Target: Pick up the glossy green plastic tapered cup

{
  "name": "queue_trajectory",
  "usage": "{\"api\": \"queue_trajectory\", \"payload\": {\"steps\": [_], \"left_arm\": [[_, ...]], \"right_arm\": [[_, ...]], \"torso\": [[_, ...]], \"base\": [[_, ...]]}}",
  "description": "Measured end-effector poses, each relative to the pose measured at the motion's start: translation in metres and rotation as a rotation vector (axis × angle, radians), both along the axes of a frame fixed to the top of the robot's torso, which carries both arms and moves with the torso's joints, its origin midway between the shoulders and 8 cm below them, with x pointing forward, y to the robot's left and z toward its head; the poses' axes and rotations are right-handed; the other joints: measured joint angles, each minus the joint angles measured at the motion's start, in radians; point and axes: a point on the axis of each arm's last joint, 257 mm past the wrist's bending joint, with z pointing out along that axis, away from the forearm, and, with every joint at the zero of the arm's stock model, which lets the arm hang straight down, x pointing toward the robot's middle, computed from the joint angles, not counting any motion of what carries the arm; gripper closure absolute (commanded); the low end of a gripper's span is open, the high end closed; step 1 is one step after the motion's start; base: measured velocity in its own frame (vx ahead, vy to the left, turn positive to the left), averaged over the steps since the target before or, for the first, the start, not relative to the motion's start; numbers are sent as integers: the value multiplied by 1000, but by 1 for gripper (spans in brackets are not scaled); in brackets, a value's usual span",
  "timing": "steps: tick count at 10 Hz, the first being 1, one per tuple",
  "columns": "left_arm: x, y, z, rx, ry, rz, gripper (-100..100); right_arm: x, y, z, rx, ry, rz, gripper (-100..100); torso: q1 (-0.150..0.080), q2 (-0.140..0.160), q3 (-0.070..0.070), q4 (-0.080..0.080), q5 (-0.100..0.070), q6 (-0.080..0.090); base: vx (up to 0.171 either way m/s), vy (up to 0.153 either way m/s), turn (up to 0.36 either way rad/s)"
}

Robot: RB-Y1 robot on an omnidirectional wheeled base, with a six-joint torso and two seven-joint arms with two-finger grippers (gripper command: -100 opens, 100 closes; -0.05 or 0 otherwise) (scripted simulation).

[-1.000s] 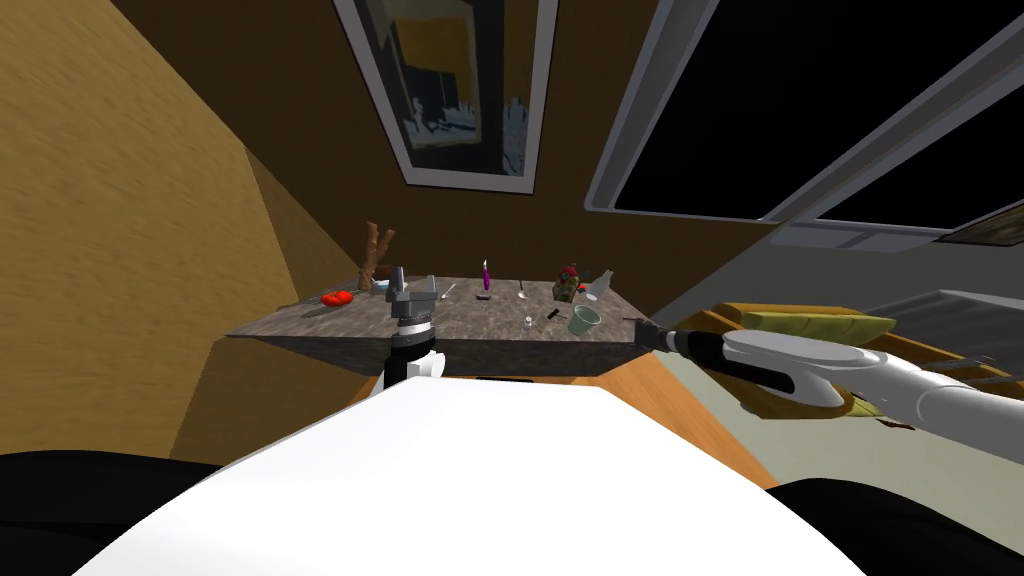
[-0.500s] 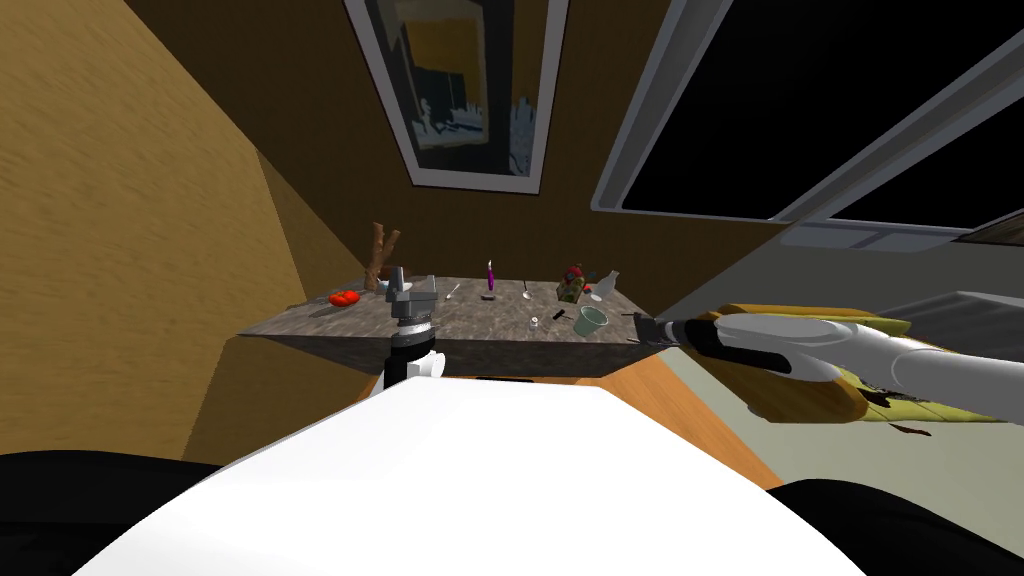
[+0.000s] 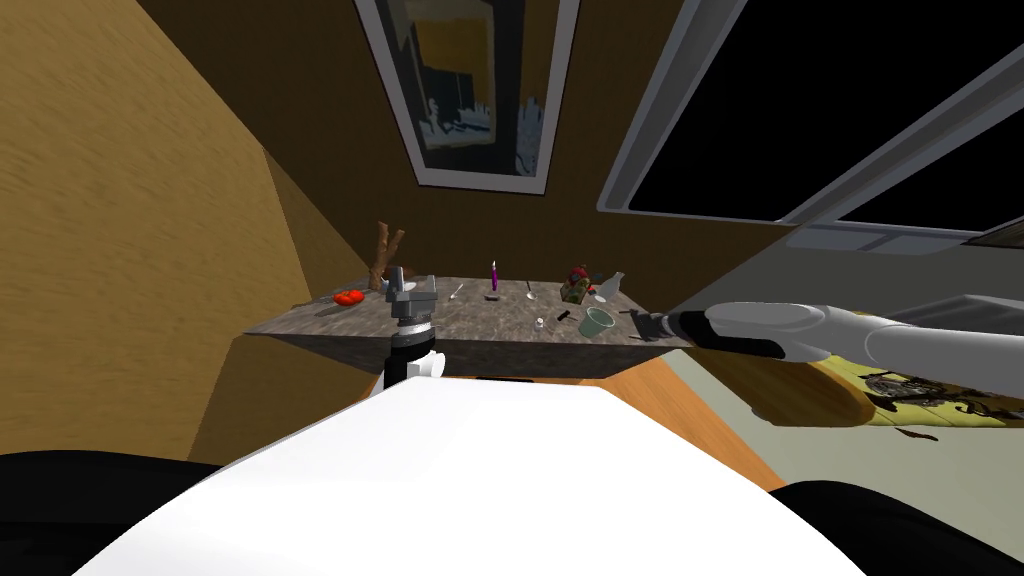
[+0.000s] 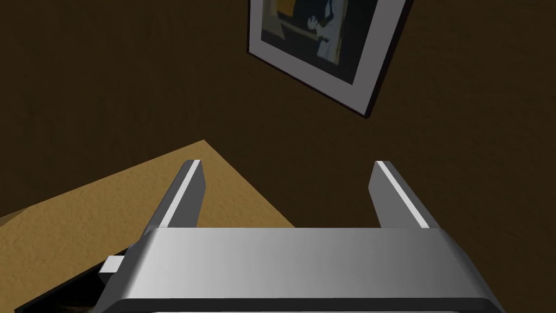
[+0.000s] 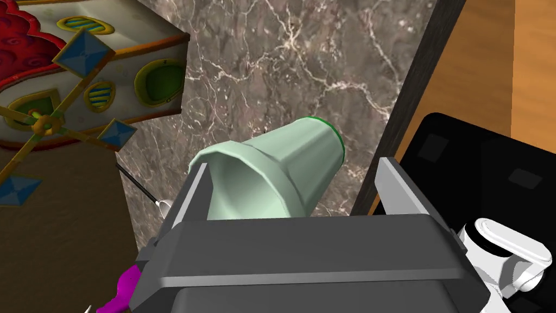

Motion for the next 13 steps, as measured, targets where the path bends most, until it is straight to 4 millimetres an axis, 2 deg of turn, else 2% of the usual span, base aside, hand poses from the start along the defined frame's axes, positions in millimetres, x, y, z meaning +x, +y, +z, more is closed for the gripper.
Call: {"api": "queue_trajectory", "payload": {"steps": [4, 6, 7, 8, 10, 13], "left_arm": [[0, 0, 0, 0, 0, 0, 0], [0, 0, 0, 0, 0, 0, 0], [0, 0, 0, 0, 0, 0, 0], [0, 0, 0, 0, 0, 0, 0], [0, 0, 0, 0, 0, 0, 0], [0, 0, 0, 0, 0, 0, 0]], "right_arm": [[4, 1, -1, -114, 80, 129, -100], [-2, 2, -8, -148, 130, 178, -100], [-3, 3, -9, -149, 134, 182, 0], [-2, 3, -9, -149, 134, 182, -100], [-14, -13, -15, -143, 139, 124, -100], [-22, -30, -19, -136, 143, 63, -100]], "torso": [[3, 0, 0, 0, 1, 0], [2, 0, 0, 0, 1, 0], [0, 0, 0, 0, 0, 0], [-2, 1, 0, 0, 0, 0], [-6, 6, 3, 1, -1, 0], [-4, 6, 3, 1, -1, 1]], "base": [[6, 81, 15], [7, 47, 7], [1, 6, -1], [-60, -14, 381], [-113, -55, 347], [-75, -13, 154]]}}
